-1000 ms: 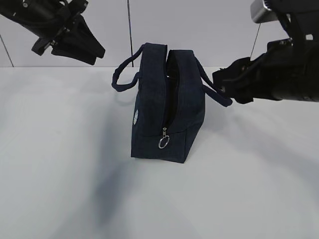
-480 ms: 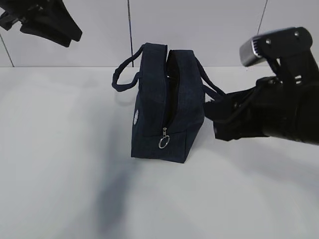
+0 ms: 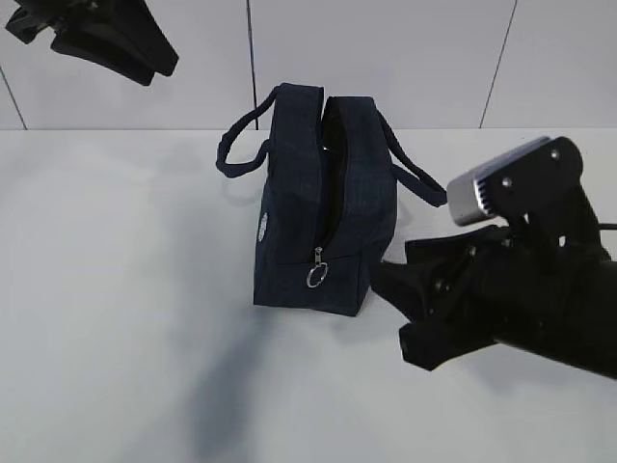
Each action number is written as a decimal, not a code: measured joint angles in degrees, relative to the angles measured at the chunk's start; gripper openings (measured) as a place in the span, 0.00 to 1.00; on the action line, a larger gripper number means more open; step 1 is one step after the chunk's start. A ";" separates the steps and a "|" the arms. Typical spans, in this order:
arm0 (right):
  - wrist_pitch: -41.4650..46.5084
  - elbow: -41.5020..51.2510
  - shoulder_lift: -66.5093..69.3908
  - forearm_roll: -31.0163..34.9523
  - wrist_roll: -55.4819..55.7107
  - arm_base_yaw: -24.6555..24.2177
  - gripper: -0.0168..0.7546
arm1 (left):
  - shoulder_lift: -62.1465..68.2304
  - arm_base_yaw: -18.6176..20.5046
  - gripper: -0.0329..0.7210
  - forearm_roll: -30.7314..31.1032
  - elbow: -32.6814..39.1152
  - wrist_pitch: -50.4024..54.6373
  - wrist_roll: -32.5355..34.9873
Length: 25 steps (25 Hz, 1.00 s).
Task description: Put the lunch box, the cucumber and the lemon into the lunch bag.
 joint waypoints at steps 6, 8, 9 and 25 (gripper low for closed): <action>-2.72 1.77 2.39 -2.28 1.28 0.09 0.47 | 0.00 -0.10 0.33 0.19 0.00 0.00 -0.26; -4.58 1.77 3.42 -2.40 1.49 0.09 0.46 | 0.00 -0.10 0.32 0.19 0.00 0.00 -0.26; -5.37 1.77 4.10 -2.50 1.49 0.09 0.46 | 0.00 -0.10 0.32 0.19 0.00 0.00 -0.31; -32.82 3.50 18.94 -4.74 1.63 0.09 0.45 | 0.00 -0.10 0.31 0.19 0.00 0.00 -0.40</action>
